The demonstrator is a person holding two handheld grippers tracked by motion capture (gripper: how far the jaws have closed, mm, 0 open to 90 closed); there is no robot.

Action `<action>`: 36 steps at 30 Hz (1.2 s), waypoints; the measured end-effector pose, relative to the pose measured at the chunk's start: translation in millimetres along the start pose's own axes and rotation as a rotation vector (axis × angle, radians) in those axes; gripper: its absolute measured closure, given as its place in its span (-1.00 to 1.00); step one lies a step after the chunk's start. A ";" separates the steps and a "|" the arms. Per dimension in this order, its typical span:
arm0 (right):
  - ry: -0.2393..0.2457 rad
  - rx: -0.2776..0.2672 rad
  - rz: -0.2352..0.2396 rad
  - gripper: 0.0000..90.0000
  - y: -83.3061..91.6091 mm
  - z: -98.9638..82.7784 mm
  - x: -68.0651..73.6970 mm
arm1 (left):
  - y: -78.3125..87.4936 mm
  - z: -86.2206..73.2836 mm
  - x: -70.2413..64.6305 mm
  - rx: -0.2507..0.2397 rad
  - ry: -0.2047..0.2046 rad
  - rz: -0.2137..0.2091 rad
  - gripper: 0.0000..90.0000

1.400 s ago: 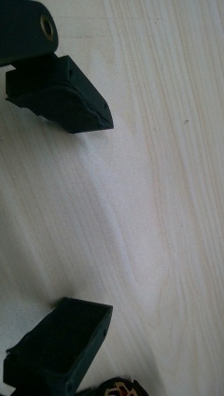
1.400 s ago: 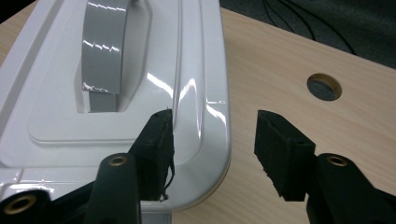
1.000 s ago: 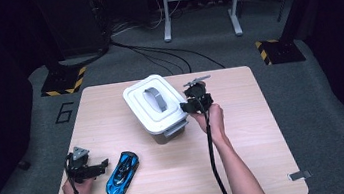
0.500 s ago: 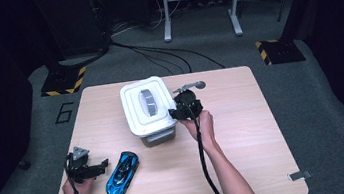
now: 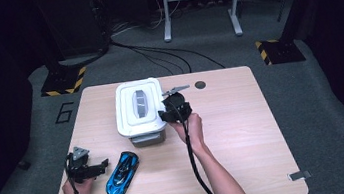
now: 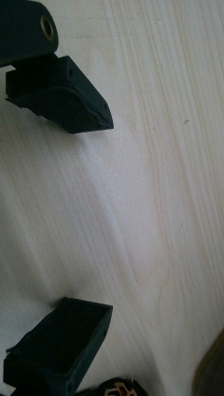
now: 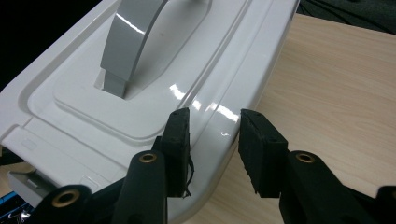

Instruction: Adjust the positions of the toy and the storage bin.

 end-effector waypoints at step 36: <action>-0.087 -0.060 -0.155 -0.91 71.1 -123.2 -108.4 | -1.0 0.2 2.6 -0.015 0.013 0.009 -0.76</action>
Point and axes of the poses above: each handheld gripper's, and its own axes: y roughly backward along the jaws, z roughly out of its top, x roughly to its left, the point moved 1 cm from there along -y, roughly forward along the jaws, and after that the axes turned 1 degree about -z, right-handed, at the moved point
